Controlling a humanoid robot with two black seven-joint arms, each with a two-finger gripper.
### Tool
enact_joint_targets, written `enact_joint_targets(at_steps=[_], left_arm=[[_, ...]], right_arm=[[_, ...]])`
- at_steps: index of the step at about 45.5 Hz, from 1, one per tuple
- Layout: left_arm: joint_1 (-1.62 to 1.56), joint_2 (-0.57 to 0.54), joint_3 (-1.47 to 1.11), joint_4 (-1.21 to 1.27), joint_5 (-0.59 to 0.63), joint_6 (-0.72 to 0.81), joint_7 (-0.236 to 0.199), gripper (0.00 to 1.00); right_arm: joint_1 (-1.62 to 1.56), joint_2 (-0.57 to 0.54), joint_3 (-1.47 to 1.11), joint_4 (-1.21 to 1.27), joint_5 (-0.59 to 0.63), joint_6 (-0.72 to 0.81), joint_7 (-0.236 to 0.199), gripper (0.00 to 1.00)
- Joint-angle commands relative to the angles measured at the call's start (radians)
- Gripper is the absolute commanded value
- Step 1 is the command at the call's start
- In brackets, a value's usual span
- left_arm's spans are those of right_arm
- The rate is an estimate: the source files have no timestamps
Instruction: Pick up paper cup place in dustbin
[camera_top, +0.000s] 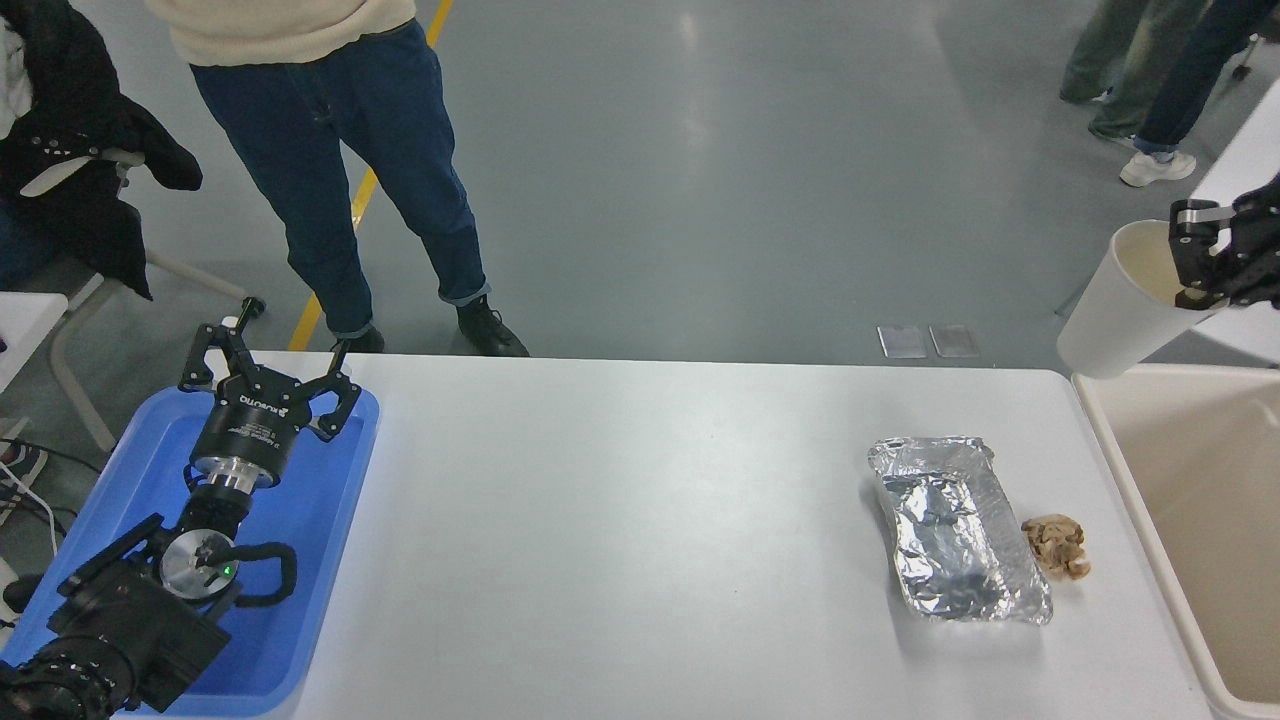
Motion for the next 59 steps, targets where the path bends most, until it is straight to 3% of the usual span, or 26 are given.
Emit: enact_joint_targets(at_steps=[1, 11, 24, 40, 59], left_arm=[[0.000, 0.000, 0.000, 0.000, 0.000, 0.000, 0.000, 1.00], [-0.002, 0.000, 0.000, 0.000, 0.000, 0.000, 0.000, 1.00], [0.000, 0.000, 0.000, 0.000, 0.000, 0.000, 0.000, 1.00], [0.000, 0.000, 0.000, 0.000, 0.000, 0.000, 0.000, 1.00], [-0.002, 0.000, 0.000, 0.000, 0.000, 0.000, 0.000, 1.00]], right_arm=[[-0.004, -0.238, -0.027, -0.044, -0.169, 0.000, 0.000, 0.00], [-0.197, -0.257, 0.024, -0.196, -0.168, 0.000, 0.001, 0.00], [-0.585, -0.264, 0.343, -0.383, -0.173, 0.000, 0.000, 0.00], [-0.975, -0.195, 0.532, -0.589, -0.168, -0.005, 0.000, 0.00], [-1.375, -0.082, 0.818, -0.811, -0.165, -0.396, 0.000, 0.00]])
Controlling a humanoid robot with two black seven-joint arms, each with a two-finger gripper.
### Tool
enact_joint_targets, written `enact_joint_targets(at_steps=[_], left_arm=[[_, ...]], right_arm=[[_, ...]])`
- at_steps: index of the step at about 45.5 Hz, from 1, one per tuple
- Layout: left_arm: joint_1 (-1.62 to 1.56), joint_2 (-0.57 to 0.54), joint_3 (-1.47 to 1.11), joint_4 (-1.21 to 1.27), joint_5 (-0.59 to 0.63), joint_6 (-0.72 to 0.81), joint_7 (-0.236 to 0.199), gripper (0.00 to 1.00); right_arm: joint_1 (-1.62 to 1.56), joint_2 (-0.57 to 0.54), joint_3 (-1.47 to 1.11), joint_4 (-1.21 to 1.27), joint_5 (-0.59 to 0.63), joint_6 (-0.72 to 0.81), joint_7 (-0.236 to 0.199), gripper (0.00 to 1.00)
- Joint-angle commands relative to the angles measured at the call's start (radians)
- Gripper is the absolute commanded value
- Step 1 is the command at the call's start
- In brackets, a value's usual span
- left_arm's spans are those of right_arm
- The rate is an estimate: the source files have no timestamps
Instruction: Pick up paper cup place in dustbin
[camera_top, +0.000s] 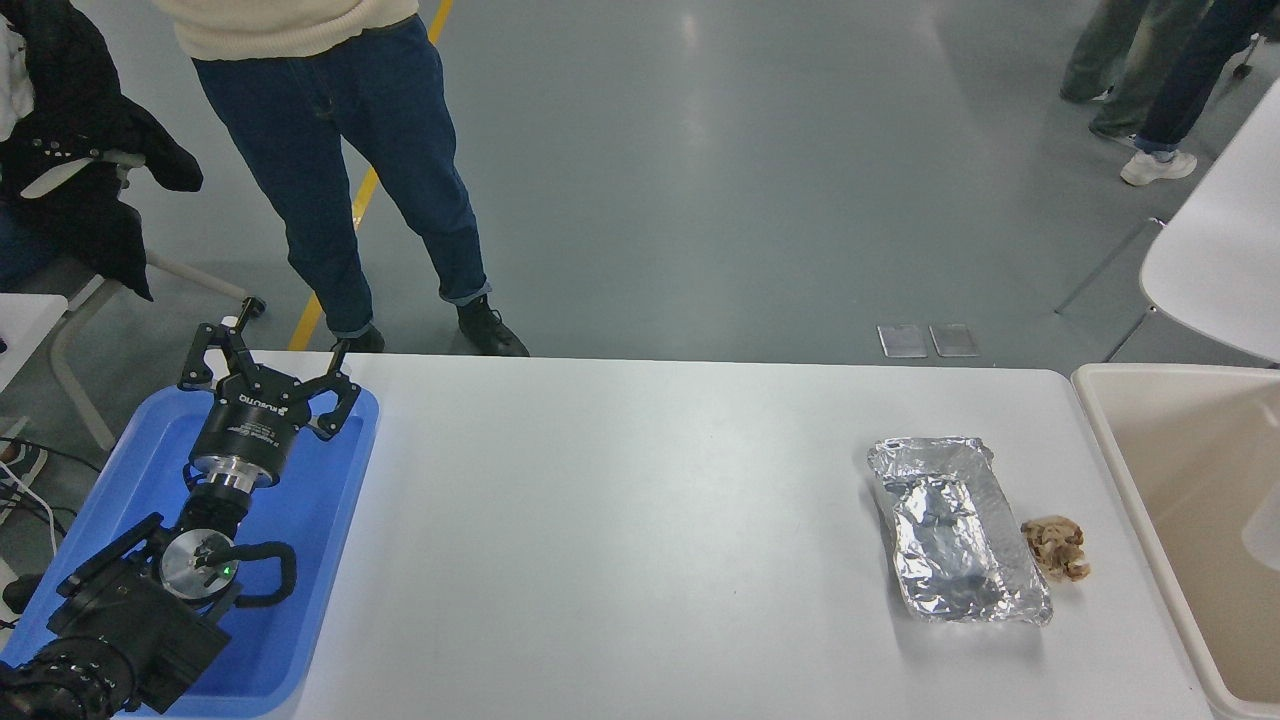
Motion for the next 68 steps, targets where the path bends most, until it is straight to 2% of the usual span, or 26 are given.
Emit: enact_joint_targets(at_steps=[1, 10, 22, 38, 42, 43, 46, 48, 49, 51, 58, 68], left_arm=[[0.000, 0.000, 0.000, 0.000, 0.000, 0.000, 0.000, 1.00], [-0.001, 0.000, 0.000, 0.000, 0.000, 0.000, 0.000, 1.00], [-0.001, 0.000, 0.000, 0.000, 0.000, 0.000, 0.000, 1.00], [-0.001, 0.000, 0.000, 0.000, 0.000, 0.000, 0.002, 1.00], [-0.001, 0.000, 0.000, 0.000, 0.000, 0.000, 0.002, 1.00], [-0.001, 0.000, 0.000, 0.000, 0.000, 0.000, 0.002, 1.00], [-0.001, 0.000, 0.000, 0.000, 0.000, 0.000, 0.002, 1.00], [-0.001, 0.000, 0.000, 0.000, 0.000, 0.000, 0.002, 1.00], [-0.001, 0.000, 0.000, 0.000, 0.000, 0.000, 0.002, 1.00], [-0.001, 0.000, 0.000, 0.000, 0.000, 0.000, 0.002, 1.00], [-0.001, 0.000, 0.000, 0.000, 0.000, 0.000, 0.002, 1.00], [-0.001, 0.000, 0.000, 0.000, 0.000, 0.000, 0.000, 1.00]], right_arm=[[-0.251, 0.064, 0.206, -0.143, 0.001, -0.218, 0.000, 0.00], [-0.408, 0.112, 0.388, -0.276, 0.001, -0.338, 0.000, 0.00], [-0.541, 0.267, 0.398, -0.548, 0.001, -0.373, -0.007, 0.00], [-0.607, 0.319, 0.397, -0.593, 0.001, -0.494, -0.009, 0.00], [-0.620, 0.328, 0.395, -0.593, 0.003, -0.556, -0.007, 0.20], [-0.621, 0.331, 0.395, -0.593, 0.003, -0.569, -0.007, 0.29], [-0.621, 0.331, 0.395, -0.593, 0.003, -0.609, -0.006, 0.69], [-0.620, 0.331, 0.395, -0.593, 0.003, -0.632, -0.006, 0.87], [-0.620, 0.331, 0.397, -0.591, 0.003, -0.643, -0.006, 0.91], [-0.620, 0.333, 0.397, -0.591, 0.003, -0.660, -0.006, 0.96], [-0.632, 0.359, 0.397, -0.596, 0.003, -0.675, -0.006, 0.99], [-0.626, 0.359, 0.401, -0.574, 0.004, -0.674, -0.007, 0.99]])
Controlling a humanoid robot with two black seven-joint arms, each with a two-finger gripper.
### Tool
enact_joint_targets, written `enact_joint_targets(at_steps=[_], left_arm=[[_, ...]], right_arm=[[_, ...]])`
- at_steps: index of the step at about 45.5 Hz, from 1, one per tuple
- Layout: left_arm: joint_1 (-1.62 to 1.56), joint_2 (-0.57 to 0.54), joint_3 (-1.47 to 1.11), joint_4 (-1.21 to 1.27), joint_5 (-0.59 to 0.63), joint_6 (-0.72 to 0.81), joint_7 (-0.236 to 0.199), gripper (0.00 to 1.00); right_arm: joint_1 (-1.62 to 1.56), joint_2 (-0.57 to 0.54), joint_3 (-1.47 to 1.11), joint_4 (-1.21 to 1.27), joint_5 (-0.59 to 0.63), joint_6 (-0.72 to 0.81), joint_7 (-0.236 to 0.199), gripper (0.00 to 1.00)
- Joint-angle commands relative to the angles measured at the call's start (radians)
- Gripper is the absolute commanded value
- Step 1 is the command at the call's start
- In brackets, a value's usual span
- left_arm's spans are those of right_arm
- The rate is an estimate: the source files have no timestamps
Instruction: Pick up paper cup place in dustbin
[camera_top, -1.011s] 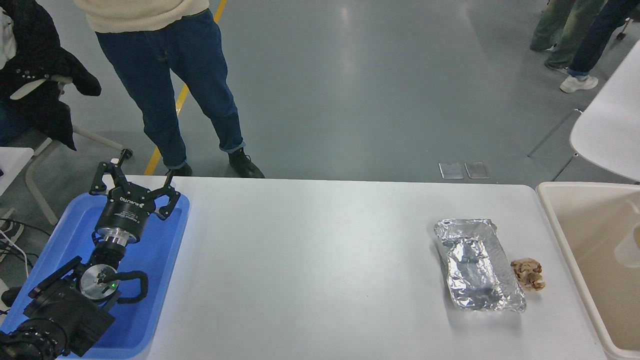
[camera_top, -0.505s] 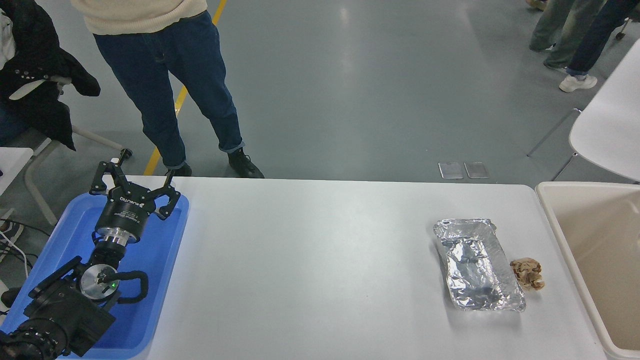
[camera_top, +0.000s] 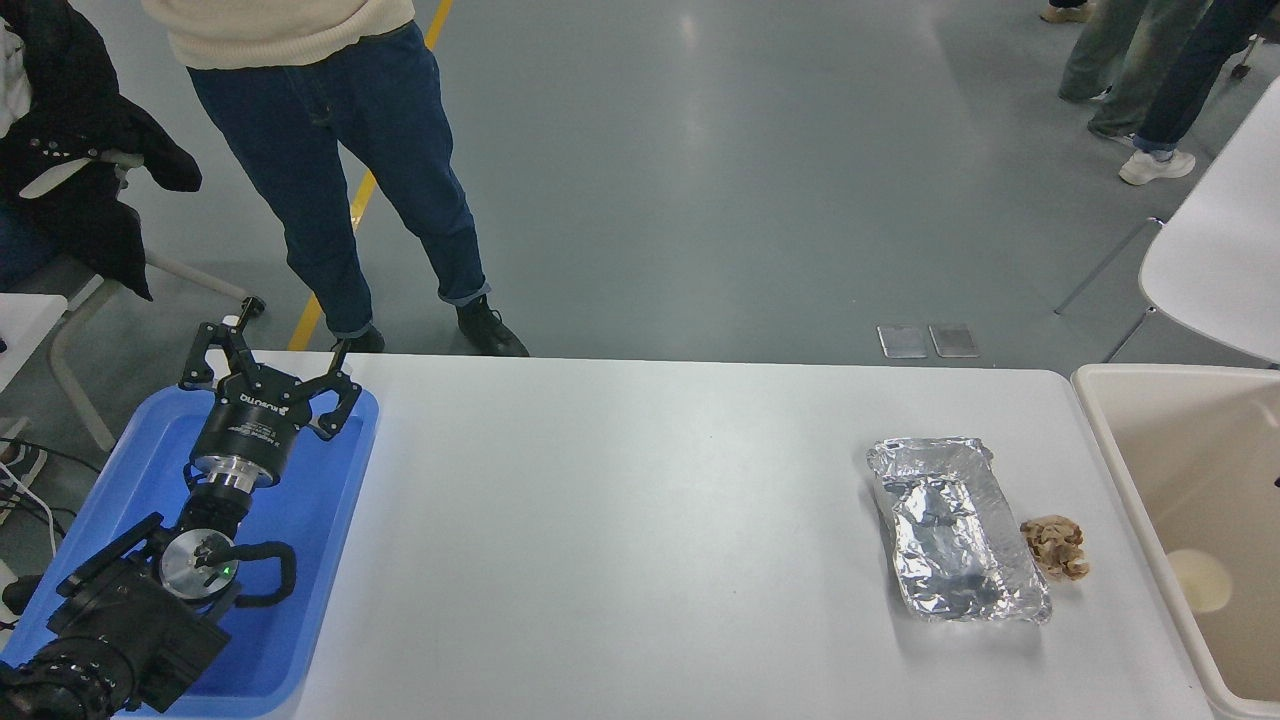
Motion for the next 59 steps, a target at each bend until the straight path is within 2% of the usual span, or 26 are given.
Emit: enact_joint_targets(at_steps=[1, 11, 24, 39, 46, 54, 59], left_arm=[[0.000, 0.000, 0.000, 0.000, 0.000, 0.000, -0.001, 1.00], [0.000, 0.000, 0.000, 0.000, 0.000, 0.000, -0.001, 1.00], [0.000, 0.000, 0.000, 0.000, 0.000, 0.000, 0.000, 1.00], [-0.002, -0.001, 0.000, 0.000, 0.002, 0.000, 0.000, 1.00], [-0.002, -0.001, 0.000, 0.000, 0.000, 0.000, 0.000, 1.00], [-0.002, -0.001, 0.000, 0.000, 0.002, 0.000, 0.002, 1.00], [-0.002, -0.001, 0.000, 0.000, 0.002, 0.000, 0.002, 1.00]], right_arm=[[0.004, 0.010, 0.004, 0.022, 0.002, -0.021, -0.001, 0.99], [0.069, -0.067, 0.003, 0.134, 0.000, -0.019, -0.001, 0.99], [0.252, -0.265, -0.080, 0.571, -0.023, -0.015, 0.000, 0.99], [0.772, -0.295, -0.586, 1.025, -0.023, 0.007, 0.003, 1.00], [0.921, -0.295, -0.672, 1.125, -0.021, 0.025, 0.002, 1.00], [1.058, -0.272, -0.749, 1.180, -0.018, 0.214, 0.002, 1.00], [1.142, -0.258, -0.784, 1.206, -0.015, 0.394, 0.002, 1.00]])
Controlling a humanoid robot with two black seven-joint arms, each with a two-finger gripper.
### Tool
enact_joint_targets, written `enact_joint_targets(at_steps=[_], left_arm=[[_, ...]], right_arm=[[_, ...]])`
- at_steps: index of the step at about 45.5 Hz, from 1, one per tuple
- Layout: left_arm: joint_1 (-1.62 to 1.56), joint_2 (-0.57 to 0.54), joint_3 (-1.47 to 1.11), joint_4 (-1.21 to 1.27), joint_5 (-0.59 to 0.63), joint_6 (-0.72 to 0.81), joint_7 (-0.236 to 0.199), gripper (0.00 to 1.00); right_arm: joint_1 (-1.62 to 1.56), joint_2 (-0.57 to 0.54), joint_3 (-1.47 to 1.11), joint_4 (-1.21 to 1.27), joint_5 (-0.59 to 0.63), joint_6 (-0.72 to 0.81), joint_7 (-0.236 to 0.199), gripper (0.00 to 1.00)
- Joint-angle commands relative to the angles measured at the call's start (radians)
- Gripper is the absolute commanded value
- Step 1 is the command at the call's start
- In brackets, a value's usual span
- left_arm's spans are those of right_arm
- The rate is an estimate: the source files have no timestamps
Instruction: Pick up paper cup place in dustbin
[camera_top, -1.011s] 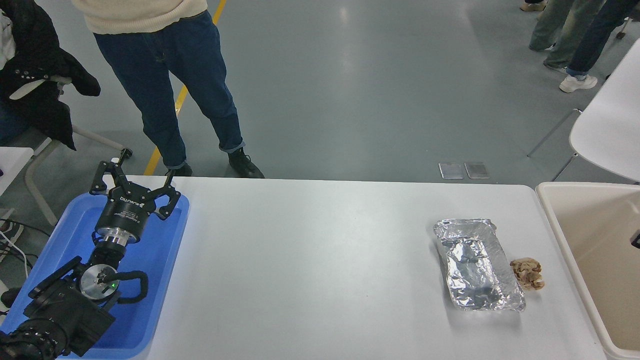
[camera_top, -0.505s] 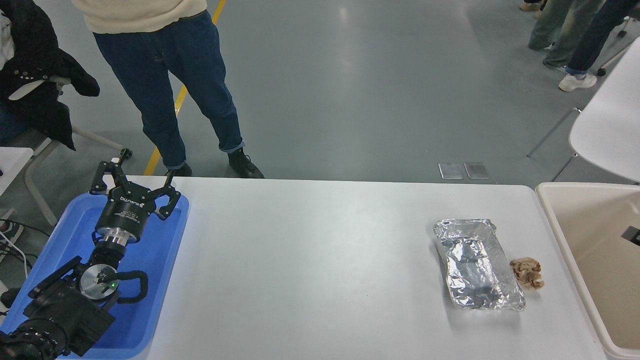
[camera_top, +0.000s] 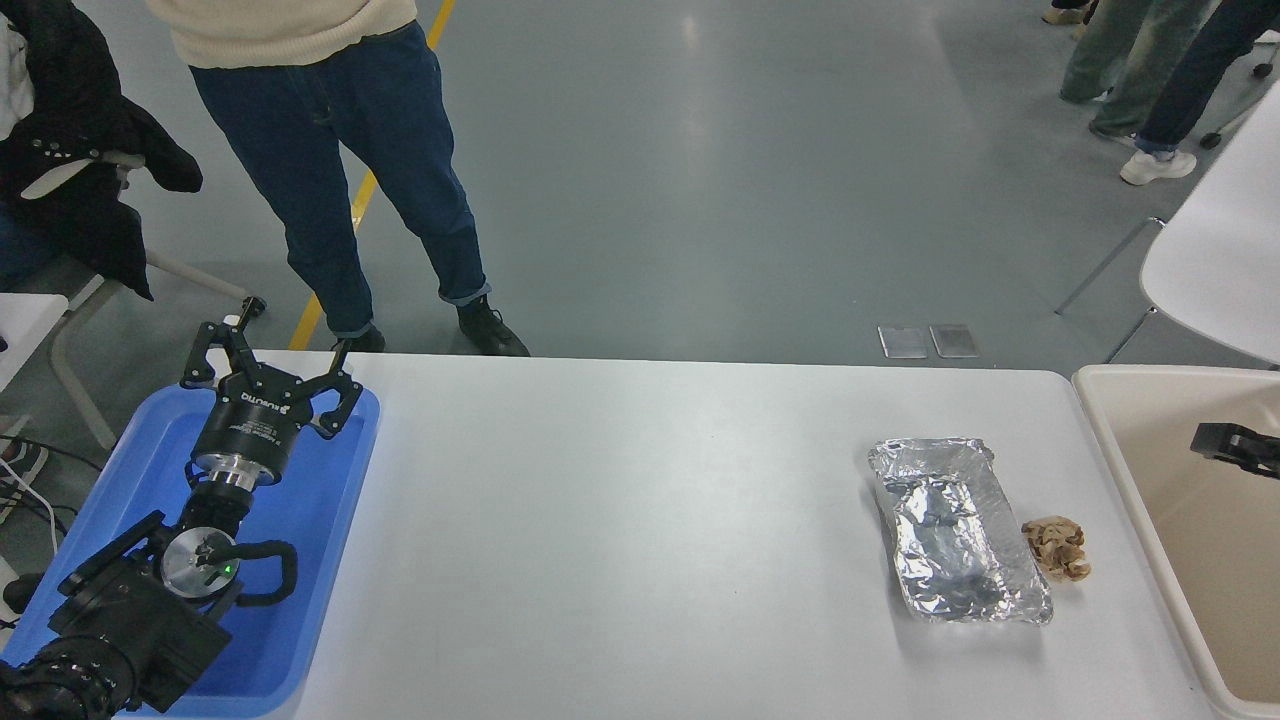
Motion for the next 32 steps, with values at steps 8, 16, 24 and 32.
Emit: enact_joint_targets(at_steps=[8, 16, 24, 32], left_arm=[[0.000, 0.000, 0.000, -0.001, 0.000, 0.000, 0.001, 1.00], [0.000, 0.000, 0.000, -0.001, 0.000, 0.000, 0.001, 1.00], [0.000, 0.000, 0.000, -0.001, 0.002, 0.000, 0.002, 1.00], [0.000, 0.000, 0.000, -0.001, 0.002, 0.000, 0.002, 1.00]], right_arm=[[0.345, 0.121, -0.180, 0.110, 0.002, 0.568, 0.000, 1.00], [0.477, 0.233, -0.197, 0.119, 0.002, 0.709, 0.000, 1.00], [0.581, 0.256, -0.161, 0.125, 0.007, 0.709, 0.000, 1.00], [0.684, 0.315, -0.108, 0.135, 0.005, 0.709, 0.001, 1.00]])
